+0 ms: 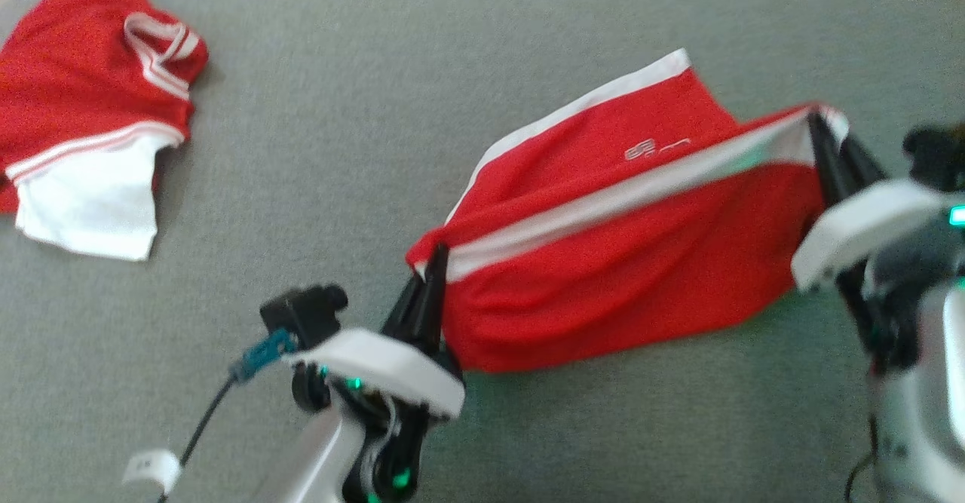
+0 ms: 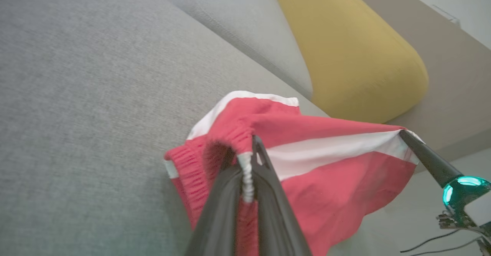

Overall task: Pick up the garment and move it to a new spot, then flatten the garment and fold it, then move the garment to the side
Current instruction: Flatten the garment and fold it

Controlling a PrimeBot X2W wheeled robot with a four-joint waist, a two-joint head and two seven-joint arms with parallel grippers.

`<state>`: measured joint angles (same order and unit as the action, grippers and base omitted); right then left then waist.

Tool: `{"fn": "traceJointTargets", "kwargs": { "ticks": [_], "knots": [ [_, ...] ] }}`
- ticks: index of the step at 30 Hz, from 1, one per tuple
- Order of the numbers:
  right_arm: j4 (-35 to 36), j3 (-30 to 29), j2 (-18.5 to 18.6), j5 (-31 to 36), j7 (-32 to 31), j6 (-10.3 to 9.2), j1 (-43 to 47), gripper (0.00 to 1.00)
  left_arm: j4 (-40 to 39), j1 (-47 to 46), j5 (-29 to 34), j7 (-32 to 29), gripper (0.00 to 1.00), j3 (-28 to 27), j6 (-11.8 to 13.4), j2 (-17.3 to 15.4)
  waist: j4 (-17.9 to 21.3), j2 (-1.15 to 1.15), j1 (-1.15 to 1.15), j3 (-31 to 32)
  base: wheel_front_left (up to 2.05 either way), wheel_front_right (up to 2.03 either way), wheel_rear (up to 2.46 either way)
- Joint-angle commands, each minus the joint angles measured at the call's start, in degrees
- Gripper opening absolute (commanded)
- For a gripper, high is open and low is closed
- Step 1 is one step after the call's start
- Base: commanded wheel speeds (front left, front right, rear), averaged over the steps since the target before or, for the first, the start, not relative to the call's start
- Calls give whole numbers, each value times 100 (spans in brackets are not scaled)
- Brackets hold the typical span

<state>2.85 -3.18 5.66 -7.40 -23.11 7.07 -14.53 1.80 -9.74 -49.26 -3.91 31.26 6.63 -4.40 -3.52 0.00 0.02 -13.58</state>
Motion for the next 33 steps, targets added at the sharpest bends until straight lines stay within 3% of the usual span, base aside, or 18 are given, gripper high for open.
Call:
{"fn": "traceJointTargets", "kwargs": {
  "ticks": [1,6,14,15,16,17,18,19,20,25,33],
  "knots": [
    [-137,196,211,-32,-77,42,-592,0,62,-441,-58,113,0,-245,24,69,-305,0,-2,-447,0,0,0],
    [-1108,522,584,-149,-201,42,-1638,0,723,-1155,-248,356,0,-254,96,135,-524,0,-2,-821,0,0,0],
    [-2232,914,800,-222,-106,42,-2668,0,1182,-1742,-634,694,0,97,252,150,-660,0,-2,-1098,0,0,0],
    [-2367,948,820,-223,-69,42,-2773,5,1224,-1804,-702,746,0,152,297,150,-671,0,-2,-1119,0,0,0],
    [-2496,971,831,-229,-36,42,-2867,27,1261,-1865,-756,798,0,208,337,150,-682,0,-2,-1142,0,0,0],
    [-2611,999,846,-218,17,42,-2953,91,1295,-1921,-800,847,7,265,367,151,-690,0,-2,-1156,0,0,0],
    [-2718,1017,858,-203,83,42,-3030,100,1316,-1973,-823,908,38,324,385,151,-696,0,-2,-1165,0,0,0],
    [-2817,1028,860,-198,149,42,-3093,100,1337,-2020,-793,972,83,392,401,151,-701,0,-2,-1170,0,0,0],
    [-2908,1032,855,-195,212,42,-3145,100,1359,-2055,-733,1019,100,460,420,151,-701,0,-2,-1170,0,0,0],
    [-3199,1113,837,-301,392,42,-3272,100,1201,-1987,-415,1182,100,662,503,3,-658,0,-2,-1092,0,0,0],
    [-3178,1462,1248,-723,357,42,-2959,100,386,-1371,28,978,100,929,872,-817,-623,0,-2,-734,0,0,0]
  ]
}}
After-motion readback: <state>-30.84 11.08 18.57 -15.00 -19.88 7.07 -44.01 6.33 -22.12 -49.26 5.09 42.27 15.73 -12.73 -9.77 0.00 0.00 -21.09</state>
